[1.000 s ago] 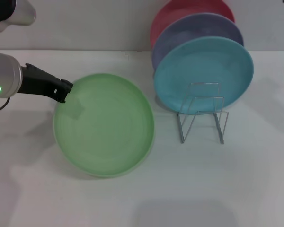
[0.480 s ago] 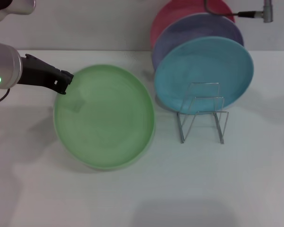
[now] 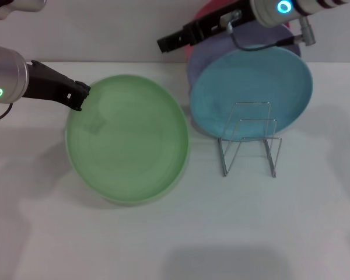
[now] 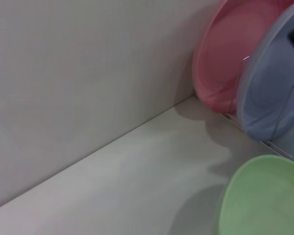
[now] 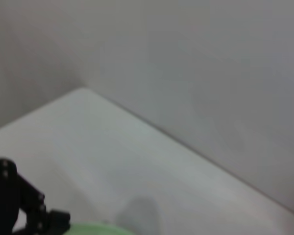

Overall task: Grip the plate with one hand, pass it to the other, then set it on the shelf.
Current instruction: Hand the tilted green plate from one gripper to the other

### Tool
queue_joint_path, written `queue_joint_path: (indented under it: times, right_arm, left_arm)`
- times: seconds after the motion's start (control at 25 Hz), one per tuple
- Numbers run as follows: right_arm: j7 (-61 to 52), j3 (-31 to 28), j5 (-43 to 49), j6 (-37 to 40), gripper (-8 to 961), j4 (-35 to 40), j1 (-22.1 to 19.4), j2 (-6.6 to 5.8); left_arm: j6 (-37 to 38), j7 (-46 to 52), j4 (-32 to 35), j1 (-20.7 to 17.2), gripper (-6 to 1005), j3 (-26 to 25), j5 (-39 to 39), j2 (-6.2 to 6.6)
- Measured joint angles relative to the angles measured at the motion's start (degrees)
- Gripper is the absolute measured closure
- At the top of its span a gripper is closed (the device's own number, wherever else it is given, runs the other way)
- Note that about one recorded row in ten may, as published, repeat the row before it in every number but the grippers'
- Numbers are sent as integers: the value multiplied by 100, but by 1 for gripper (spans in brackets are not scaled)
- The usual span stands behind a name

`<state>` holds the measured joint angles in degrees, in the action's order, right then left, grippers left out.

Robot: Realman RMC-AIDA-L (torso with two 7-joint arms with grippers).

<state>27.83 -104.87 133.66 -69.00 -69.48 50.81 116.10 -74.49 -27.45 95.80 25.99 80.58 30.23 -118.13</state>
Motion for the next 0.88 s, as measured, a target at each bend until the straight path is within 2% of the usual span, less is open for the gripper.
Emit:
queue_joint_path:
  times: [0.16, 0.88]
  right_arm:
    - [237, 68, 53, -61, 135, 444, 256, 30]
    - [461, 458, 270, 381, 136, 1132, 544, 117]
  left_arm:
    - [-4, 3, 0, 22, 984, 0, 0, 0]
    - [-4, 3, -6, 104, 983, -56, 2, 0]
